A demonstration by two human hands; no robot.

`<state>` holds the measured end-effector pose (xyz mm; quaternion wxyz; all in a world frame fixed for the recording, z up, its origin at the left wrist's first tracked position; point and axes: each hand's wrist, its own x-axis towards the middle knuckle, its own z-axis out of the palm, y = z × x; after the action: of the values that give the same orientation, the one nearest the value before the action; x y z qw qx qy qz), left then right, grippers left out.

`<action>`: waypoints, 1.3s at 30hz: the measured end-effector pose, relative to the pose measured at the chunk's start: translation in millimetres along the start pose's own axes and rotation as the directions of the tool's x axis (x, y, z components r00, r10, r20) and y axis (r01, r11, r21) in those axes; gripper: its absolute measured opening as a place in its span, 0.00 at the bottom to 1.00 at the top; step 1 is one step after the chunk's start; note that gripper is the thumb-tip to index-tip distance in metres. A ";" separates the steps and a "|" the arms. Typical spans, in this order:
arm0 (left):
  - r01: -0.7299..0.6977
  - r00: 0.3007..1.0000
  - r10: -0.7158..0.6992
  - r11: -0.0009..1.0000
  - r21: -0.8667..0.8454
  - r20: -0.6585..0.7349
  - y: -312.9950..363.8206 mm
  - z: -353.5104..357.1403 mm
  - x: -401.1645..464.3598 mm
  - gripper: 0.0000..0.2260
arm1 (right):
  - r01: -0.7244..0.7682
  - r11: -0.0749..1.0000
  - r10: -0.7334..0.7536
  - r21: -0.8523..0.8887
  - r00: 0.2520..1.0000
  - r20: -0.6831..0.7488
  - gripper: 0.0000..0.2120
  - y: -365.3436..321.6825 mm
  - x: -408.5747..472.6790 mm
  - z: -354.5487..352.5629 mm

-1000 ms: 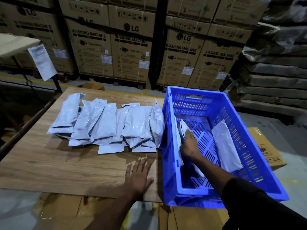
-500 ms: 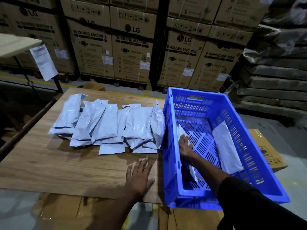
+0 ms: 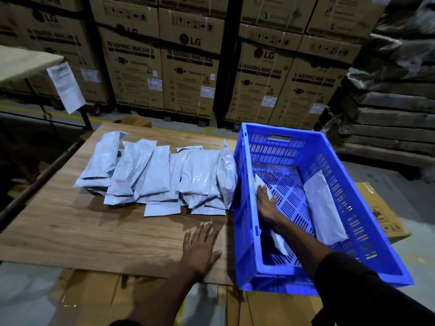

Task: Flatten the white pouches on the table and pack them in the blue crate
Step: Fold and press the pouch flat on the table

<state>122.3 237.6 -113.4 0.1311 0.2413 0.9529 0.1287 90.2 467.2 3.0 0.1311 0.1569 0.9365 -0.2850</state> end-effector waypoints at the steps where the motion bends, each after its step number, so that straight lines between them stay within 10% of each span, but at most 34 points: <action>1: -0.005 1.000 0.005 1.000 -0.007 -0.001 -0.7 0.4 -0.7 0.29 | 0.022 1.000 -0.022 0.021 1.000 0.014 0.28 0.9 -0.5 3.3; 7: -0.026 1.000 0.026 0.999 -0.036 0.006 -2.5 -2.6 -2.1 0.29 | 0.019 0.999 -0.021 0.051 0.999 0.044 0.46 1.2 2.0 3.4; 24: -0.170 0.985 0.170 0.986 0.004 -0.011 -25.6 -11.4 -11.1 0.27 | 0.134 0.991 -0.118 0.020 0.929 -0.350 0.22 -10.9 -10.2 -21.0; 29: -0.108 0.987 0.111 0.993 0.037 -0.114 -75.8 -15.7 -20.6 0.19 | 0.096 0.983 -0.178 -0.154 0.689 -0.703 0.12 -44.3 -25.5 -48.5; 33: -0.027 0.991 0.046 0.988 0.151 -0.123 -113.4 -24.4 -34.2 0.23 | 0.248 0.887 -0.461 -0.390 0.531 -0.711 0.08 -112.0 -30.4 -59.5; 39: 0.050 0.998 -0.044 0.992 0.116 -0.052 -155.0 -35.3 -48.3 0.25 | 0.350 0.823 -0.538 -0.447 0.730 -0.420 0.11 -185.5 -16.7 14.2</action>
<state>86.3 75.5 -119.2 0.0962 0.2226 0.9672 0.0753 39.3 309.1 88.6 -0.1803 -0.0279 0.9792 -0.0888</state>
